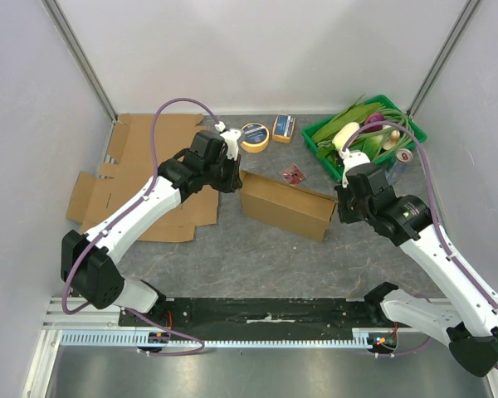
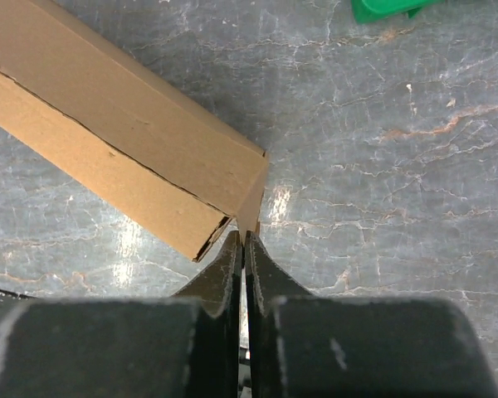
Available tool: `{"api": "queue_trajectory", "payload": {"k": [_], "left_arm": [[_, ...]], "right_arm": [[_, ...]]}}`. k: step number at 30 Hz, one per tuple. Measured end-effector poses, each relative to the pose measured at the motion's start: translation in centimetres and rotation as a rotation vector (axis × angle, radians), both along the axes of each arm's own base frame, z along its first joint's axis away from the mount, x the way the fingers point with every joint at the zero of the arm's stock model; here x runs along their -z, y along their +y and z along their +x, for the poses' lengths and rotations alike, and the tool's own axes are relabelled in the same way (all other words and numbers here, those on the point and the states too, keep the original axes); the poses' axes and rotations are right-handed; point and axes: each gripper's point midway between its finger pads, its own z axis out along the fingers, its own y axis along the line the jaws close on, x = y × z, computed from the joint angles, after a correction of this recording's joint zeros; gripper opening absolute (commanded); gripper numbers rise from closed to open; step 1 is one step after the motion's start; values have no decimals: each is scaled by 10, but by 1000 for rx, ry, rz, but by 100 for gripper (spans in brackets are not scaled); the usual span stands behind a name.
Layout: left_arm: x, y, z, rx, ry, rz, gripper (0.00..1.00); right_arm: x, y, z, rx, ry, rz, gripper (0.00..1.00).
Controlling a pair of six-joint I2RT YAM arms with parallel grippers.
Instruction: Fold the paper box
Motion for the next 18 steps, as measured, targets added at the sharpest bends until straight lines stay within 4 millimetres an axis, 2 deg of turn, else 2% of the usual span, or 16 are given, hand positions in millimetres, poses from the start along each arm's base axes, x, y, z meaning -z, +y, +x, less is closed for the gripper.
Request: {"api": "queue_trajectory", "payload": {"k": [7, 14, 18], "left_arm": [[0, 1, -1, -2, 6, 5, 2], [1, 8, 3, -27, 2, 19, 2], [1, 9, 4, -33, 0, 23, 2]], "right_arm": [[-6, 7, 5, 63, 14, 64, 0], [-21, 25, 11, 157, 77, 229, 0], [-24, 25, 14, 213, 125, 333, 0]]}}
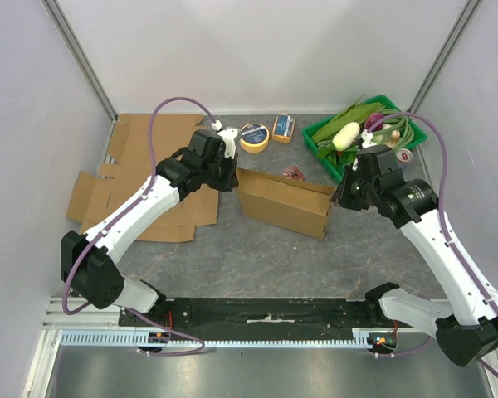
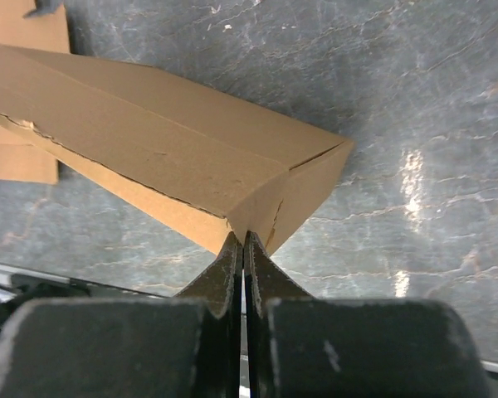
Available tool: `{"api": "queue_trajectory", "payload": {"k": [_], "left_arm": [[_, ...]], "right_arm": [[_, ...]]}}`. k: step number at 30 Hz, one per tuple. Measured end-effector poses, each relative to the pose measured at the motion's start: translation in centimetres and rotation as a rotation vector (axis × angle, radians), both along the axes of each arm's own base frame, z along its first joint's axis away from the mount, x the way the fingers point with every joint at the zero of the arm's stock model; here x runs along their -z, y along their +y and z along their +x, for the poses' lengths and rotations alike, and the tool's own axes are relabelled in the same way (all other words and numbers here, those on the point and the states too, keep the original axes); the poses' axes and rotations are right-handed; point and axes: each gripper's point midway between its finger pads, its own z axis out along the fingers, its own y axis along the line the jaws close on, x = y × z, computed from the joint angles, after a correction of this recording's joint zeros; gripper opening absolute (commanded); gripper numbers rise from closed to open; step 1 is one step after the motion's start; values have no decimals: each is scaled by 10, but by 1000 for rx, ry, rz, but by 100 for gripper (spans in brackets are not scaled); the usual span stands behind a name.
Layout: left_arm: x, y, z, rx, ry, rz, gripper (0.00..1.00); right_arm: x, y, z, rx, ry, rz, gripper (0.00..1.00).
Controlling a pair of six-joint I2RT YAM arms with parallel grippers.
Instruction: Fold the paper box
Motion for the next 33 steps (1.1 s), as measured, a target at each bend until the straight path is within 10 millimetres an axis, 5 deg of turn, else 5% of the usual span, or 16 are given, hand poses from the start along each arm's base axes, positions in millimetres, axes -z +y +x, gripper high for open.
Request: {"api": "queue_trajectory", "payload": {"k": [10, 23, 33], "left_arm": [[0, -4, -3, 19, 7, -11, 2], [-1, -10, -7, 44, 16, -27, 2], [-1, -10, -7, 45, 17, -29, 2]], "right_arm": [[4, -7, 8, 84, 100, 253, 0], [16, -22, -4, -64, 75, 83, 0], [16, -17, -4, -60, 51, 125, 0]]}}
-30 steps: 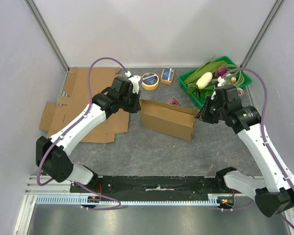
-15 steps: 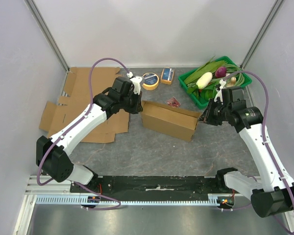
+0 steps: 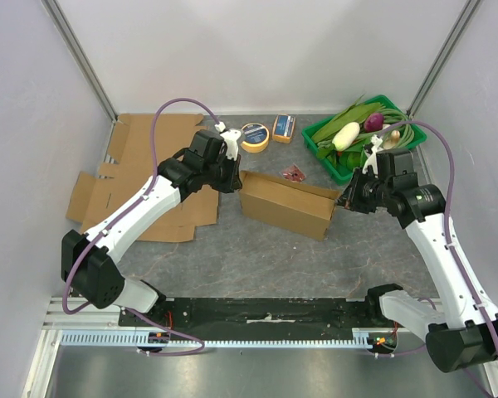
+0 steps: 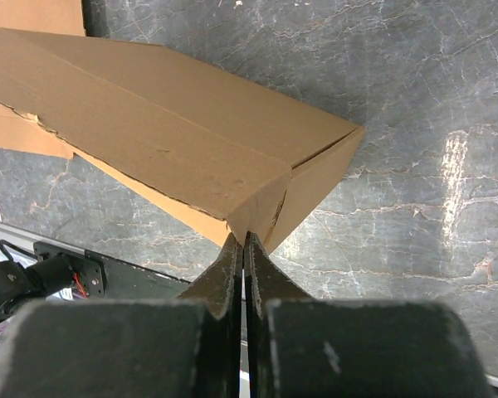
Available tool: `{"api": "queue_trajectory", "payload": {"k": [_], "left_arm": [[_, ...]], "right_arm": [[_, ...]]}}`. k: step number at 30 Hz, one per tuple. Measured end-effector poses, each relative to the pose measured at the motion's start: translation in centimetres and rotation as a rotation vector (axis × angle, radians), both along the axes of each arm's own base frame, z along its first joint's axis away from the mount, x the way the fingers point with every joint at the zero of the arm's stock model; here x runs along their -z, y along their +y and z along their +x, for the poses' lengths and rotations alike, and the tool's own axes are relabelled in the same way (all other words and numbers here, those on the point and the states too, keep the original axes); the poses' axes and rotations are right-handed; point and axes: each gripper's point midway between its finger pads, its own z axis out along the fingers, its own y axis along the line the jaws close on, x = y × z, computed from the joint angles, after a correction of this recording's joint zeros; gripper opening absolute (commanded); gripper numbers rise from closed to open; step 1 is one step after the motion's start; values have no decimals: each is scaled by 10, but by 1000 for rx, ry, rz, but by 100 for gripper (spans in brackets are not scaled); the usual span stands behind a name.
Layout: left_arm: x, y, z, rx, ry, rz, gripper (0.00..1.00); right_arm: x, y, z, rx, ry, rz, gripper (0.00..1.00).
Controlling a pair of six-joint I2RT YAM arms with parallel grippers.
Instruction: Fold the paper box
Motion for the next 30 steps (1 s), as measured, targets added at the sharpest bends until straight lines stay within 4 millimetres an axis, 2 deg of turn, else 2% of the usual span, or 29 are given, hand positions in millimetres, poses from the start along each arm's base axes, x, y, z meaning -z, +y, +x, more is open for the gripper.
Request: {"api": "queue_trajectory", "payload": {"k": [13, 27, 29, 30], "left_arm": [[0, 0, 0, 0, -1, -1, 2], [2, -1, -2, 4, -69, -52, 2], [3, 0, -5, -1, -91, -74, 7], [3, 1, -6, -5, -100, -86, 19]], "right_arm": [[3, -4, 4, 35, -28, -3, 0], [26, -7, 7, -14, -138, -154, 0], [30, -6, 6, -14, -164, -172, 0], [31, -6, 6, -12, -182, -175, 0]]}}
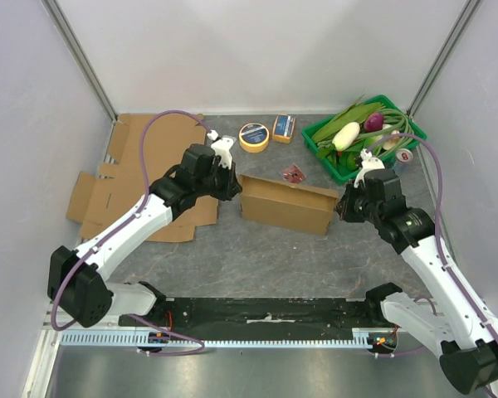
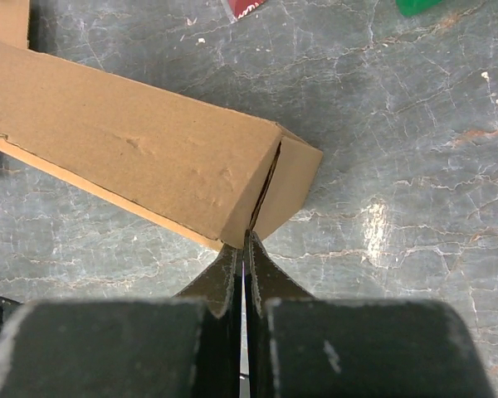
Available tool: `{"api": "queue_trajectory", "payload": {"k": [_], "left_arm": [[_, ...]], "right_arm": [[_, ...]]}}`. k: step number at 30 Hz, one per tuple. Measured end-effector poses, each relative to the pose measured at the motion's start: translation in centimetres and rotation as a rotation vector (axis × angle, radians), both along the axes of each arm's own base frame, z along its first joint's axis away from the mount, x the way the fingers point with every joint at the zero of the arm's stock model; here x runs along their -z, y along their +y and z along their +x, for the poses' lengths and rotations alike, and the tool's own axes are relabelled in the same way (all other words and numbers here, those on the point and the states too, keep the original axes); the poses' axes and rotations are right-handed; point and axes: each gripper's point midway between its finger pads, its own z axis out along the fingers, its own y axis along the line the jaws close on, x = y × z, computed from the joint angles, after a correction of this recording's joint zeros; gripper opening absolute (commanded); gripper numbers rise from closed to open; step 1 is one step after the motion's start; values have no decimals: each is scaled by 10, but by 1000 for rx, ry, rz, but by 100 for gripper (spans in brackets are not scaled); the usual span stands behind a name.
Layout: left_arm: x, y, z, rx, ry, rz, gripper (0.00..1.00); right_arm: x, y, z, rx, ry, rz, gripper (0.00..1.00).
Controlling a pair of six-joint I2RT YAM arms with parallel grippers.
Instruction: Fold the paper box
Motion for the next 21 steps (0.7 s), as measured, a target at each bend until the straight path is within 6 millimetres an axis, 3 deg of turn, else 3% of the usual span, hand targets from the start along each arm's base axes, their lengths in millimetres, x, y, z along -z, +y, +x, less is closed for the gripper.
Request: {"api": "queue_trajectory", "payload": {"k": [6, 8, 10, 12, 15, 17, 21], "left_arm": [[-1, 7, -13, -11, 16, -9, 53], [-3, 14, -24, -1, 48, -7, 56], [-14, 20, -31, 13, 72, -42, 76], [-37, 27, -27, 11, 85, -140, 82], [-73, 43, -5, -41, 69, -297, 83], [-85, 42, 4, -50, 74, -362, 81], [-87, 27, 21, -55, 137, -449, 77]], "right_arm": [[0, -2, 5, 20, -42, -9, 0], [-1, -2, 8, 17, -45, -18, 0], [-2, -2, 10, 10, -44, -26, 0], [-2, -1, 12, 0, -41, -37, 0], [-2, 0, 14, -14, -40, -48, 0], [-2, 0, 15, -19, -40, -52, 0], [-3, 0, 15, -24, -42, -56, 0]]}}
